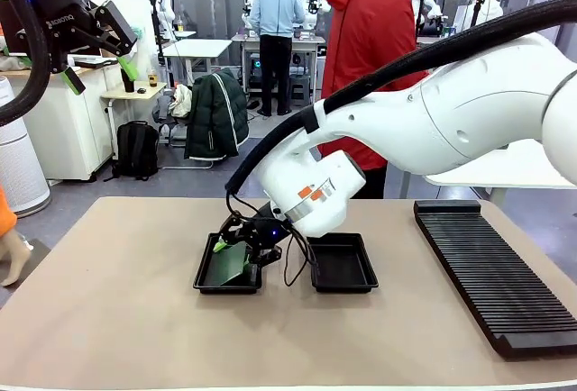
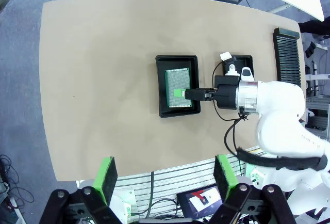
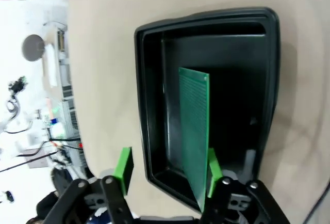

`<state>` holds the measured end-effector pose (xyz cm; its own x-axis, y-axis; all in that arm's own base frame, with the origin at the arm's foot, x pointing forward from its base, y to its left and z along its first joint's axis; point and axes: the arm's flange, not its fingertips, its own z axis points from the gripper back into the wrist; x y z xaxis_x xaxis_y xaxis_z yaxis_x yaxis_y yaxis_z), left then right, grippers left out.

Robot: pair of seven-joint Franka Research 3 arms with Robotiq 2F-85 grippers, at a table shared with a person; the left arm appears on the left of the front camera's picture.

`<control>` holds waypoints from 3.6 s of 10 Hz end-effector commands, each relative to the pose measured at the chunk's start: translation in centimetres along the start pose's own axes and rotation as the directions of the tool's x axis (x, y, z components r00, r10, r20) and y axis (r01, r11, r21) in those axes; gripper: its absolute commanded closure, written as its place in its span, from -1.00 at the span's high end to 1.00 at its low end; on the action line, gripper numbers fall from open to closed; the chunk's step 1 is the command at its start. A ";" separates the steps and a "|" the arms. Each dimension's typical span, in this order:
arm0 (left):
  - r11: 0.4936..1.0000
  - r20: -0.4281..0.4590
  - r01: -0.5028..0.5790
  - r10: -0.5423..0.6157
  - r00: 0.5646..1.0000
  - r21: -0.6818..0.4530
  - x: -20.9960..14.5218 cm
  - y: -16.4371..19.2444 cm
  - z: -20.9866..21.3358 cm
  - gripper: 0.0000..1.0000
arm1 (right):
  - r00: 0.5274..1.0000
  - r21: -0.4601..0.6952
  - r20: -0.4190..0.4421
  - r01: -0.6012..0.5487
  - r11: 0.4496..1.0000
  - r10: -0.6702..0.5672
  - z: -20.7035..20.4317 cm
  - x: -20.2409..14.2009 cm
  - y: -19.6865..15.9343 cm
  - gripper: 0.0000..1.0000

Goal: Inspect and transfer BCBs to ESD trays.
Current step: Pick up the Blank PCB from the PCB Rack and place it in the left ESD tray, then pick up the ESD tray and place it on the left side of the table.

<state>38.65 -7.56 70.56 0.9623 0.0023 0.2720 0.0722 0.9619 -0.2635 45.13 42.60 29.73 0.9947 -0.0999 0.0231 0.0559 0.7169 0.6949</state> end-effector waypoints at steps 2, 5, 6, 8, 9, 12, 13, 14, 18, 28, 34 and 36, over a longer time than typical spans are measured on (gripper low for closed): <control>1.000 0.001 -0.004 0.004 1.000 -0.002 -0.1 0.1 0.0 1.00 | 0.999 -0.245 -0.043 -0.018 0.969 0.008 1.5 1.8 5.2 0.95; 1.000 0.001 -0.004 0.004 1.000 -0.002 -0.1 0.1 0.0 1.00 | 0.997 -0.482 -0.074 -0.034 0.876 -0.002 3.7 2.8 9.6 1.00; 1.000 0.001 -0.004 0.004 1.000 -0.002 -0.1 0.1 0.0 1.00 | 0.997 -0.531 -0.081 -0.041 0.846 -0.002 4.9 2.8 10.6 1.00; 1.000 0.001 -0.004 0.004 1.000 -0.002 -0.1 0.1 0.0 1.00 | 0.995 -0.579 -0.098 -0.051 0.814 -0.008 7.4 2.3 11.8 1.00; 1.000 0.001 -0.004 0.004 1.000 -0.002 -0.1 0.1 0.0 1.00 | 0.996 -0.589 -0.093 -0.047 0.807 -0.009 8.7 1.9 12.0 1.00; 1.000 0.001 -0.004 0.004 1.000 -0.002 -0.1 0.1 0.0 1.00 | 0.995 -0.622 -0.096 -0.070 0.780 0.014 10.4 1.0 12.7 1.00; 1.000 0.001 -0.004 0.004 1.000 -0.002 -0.1 0.1 0.0 1.00 | 0.996 -0.632 -0.084 -0.065 0.772 0.015 10.6 0.9 12.9 1.00; 1.000 0.001 -0.004 0.004 1.000 -0.002 -0.1 0.1 0.0 1.00 | 0.998 -0.640 -0.057 -0.046 0.767 0.013 10.6 1.2 12.9 1.00; 1.000 0.001 -0.004 0.004 1.000 -0.002 -0.1 0.1 0.0 1.00 | 0.993 -0.599 -0.114 -0.082 0.797 0.017 10.2 1.3 13.1 1.00; 1.000 0.001 -0.004 0.004 1.000 -0.002 -0.1 0.1 0.0 1.00 | 0.993 -0.599 -0.114 -0.082 0.797 0.017 10.2 1.3 13.1 1.00; 0.999 -0.004 -0.013 0.013 1.000 0.031 0.5 -0.4 -0.6 1.00 | 0.995 -0.490 -0.073 -0.090 0.867 0.062 14.1 0.4 12.7 1.00; 0.998 -0.025 -0.033 0.034 0.999 0.059 1.8 -0.8 -2.1 1.00 | 0.994 -0.408 -0.062 -0.108 0.906 0.091 17.6 -0.4 12.1 1.00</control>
<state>39.73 -8.33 69.43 0.9688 0.0013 0.2477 0.0629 0.9659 -0.2510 45.97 41.78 51.24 0.9994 -0.0156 0.0319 0.0065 0.9636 0.2671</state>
